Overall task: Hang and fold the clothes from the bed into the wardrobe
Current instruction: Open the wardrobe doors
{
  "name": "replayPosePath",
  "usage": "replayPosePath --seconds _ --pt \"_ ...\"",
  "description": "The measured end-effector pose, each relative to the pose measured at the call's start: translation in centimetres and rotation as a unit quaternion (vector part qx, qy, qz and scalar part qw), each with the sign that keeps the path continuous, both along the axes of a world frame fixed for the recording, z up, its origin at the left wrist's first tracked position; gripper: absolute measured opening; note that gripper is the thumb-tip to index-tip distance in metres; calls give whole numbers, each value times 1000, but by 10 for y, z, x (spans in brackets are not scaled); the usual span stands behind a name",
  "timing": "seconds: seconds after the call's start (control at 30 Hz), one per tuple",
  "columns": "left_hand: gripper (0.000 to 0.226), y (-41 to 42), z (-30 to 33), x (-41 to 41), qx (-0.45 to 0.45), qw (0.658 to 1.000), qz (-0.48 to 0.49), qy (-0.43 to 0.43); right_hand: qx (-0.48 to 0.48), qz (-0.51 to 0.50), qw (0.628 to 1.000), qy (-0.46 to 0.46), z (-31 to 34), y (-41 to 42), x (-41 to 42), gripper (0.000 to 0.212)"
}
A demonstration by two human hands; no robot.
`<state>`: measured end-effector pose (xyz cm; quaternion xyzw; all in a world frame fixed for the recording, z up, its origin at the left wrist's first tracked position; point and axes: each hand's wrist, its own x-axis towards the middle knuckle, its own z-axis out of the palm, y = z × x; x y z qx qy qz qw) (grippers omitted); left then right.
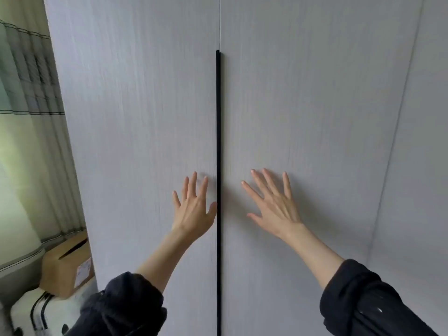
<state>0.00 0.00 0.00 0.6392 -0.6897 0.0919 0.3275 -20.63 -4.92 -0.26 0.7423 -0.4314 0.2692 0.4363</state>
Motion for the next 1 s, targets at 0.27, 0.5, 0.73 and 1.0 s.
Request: replayPosePath --seconds 0.27,0.5,0.73,1.0 --pt "63 -35 -7 -55 -104 968 -53 224 -17 30 999 27 -10 -47 -13 108" --pt "45 -27 5 -62 -105 928 -63 352 13 34 999 25 -11 -47 -14 108" --pt "47 8 8 -49 -82 938 -75 329 80 33 996 19 -5 -30 -12 102" --pt "29 61 14 -23 -64 954 -113 269 473 289 758 -342 6 50 42 51"
